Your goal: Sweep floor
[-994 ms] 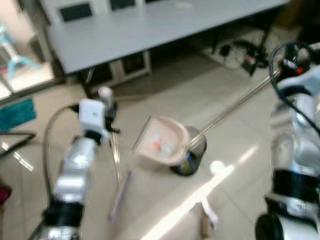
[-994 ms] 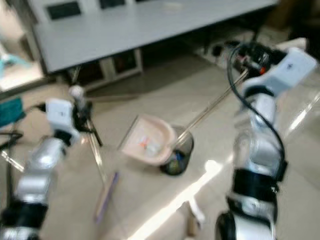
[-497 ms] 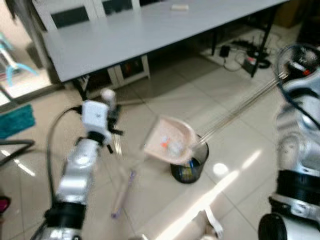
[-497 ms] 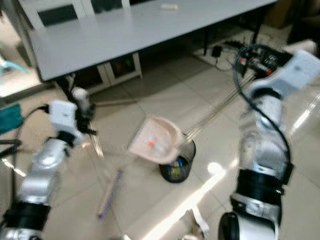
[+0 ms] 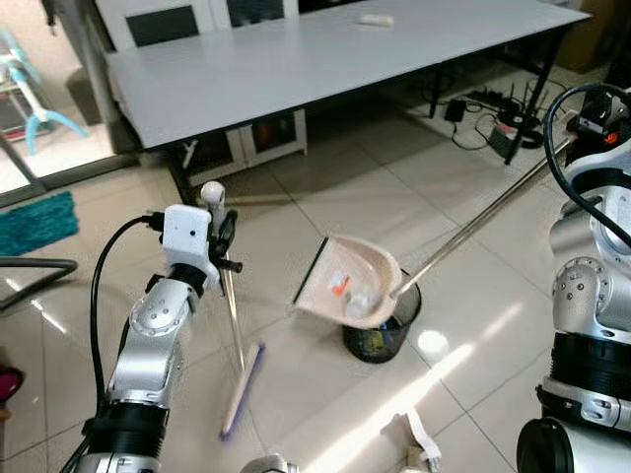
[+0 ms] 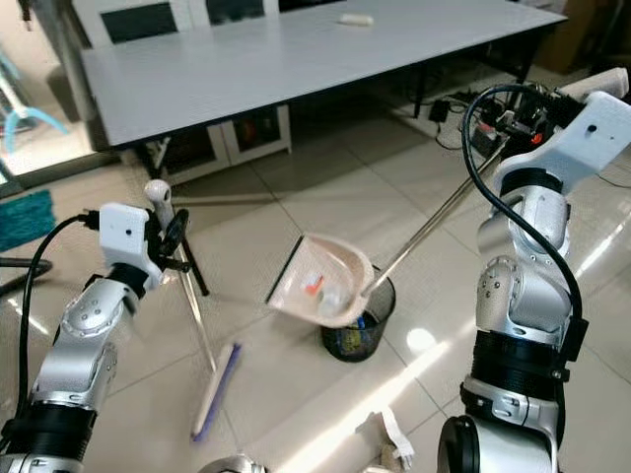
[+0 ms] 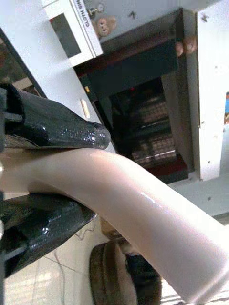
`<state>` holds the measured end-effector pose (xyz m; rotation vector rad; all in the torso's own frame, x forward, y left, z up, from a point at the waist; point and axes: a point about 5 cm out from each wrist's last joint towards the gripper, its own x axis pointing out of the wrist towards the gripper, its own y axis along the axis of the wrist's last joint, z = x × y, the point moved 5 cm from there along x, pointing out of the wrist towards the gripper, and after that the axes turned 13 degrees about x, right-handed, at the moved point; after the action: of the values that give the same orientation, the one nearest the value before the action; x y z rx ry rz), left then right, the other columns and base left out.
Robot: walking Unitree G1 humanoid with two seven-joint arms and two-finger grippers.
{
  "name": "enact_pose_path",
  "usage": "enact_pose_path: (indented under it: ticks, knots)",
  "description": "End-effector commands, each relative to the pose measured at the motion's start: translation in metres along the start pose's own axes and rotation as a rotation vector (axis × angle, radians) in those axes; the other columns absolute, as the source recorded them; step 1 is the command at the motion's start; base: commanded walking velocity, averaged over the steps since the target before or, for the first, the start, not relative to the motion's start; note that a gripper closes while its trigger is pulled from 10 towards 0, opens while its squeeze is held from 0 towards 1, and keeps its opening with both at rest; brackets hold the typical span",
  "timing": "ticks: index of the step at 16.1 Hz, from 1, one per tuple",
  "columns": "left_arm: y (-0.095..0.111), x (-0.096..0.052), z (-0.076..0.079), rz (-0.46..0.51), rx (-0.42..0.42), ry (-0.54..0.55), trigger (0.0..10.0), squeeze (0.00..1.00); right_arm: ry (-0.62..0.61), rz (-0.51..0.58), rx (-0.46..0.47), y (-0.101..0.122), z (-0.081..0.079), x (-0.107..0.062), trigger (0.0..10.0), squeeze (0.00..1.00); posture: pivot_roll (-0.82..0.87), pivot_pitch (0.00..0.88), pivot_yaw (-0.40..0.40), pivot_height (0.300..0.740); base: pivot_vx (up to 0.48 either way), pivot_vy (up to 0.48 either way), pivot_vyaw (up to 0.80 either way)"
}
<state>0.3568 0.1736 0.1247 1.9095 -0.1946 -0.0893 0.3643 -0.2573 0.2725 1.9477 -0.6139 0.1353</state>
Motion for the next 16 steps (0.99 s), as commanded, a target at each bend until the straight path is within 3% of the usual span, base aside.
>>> enact_pose_path:
  ticks: [1,7,9,13,16]
  knots:
    - [0.01,0.002,-0.007,0.034,0.028,0.018,10.0,0.0,0.064,0.093,-0.011,0.021,-0.016,0.006,10.0,0.0,-0.02,0.045,0.073,0.74,0.0,0.0,0.0]
    - [0.011,0.003,-0.008,0.033,0.033,0.013,10.0,0.0,0.225,0.126,-0.112,0.017,-0.042,0.007,10.0,0.0,-0.02,0.049,0.081,0.74,0.0,0.0,0.0]
    - [0.011,0.003,-0.007,0.035,0.035,0.009,10.0,0.0,0.298,0.136,-0.188,0.008,-0.055,0.003,10.0,0.0,-0.02,0.051,0.08,0.74,0.0,0.0,0.0]
    - [0.011,0.002,-0.008,0.035,0.038,0.009,10.0,0.0,0.424,0.167,-0.236,0.0,-0.079,-0.011,10.0,0.0,-0.01,0.052,0.081,0.74,0.0,0.0,0.0]
    - [0.011,0.001,-0.007,0.037,0.038,0.007,10.0,0.0,0.6,0.192,-0.329,-0.015,-0.11,-0.035,10.0,0.0,-0.01,0.046,0.076,0.74,0.0,0.0,0.0]
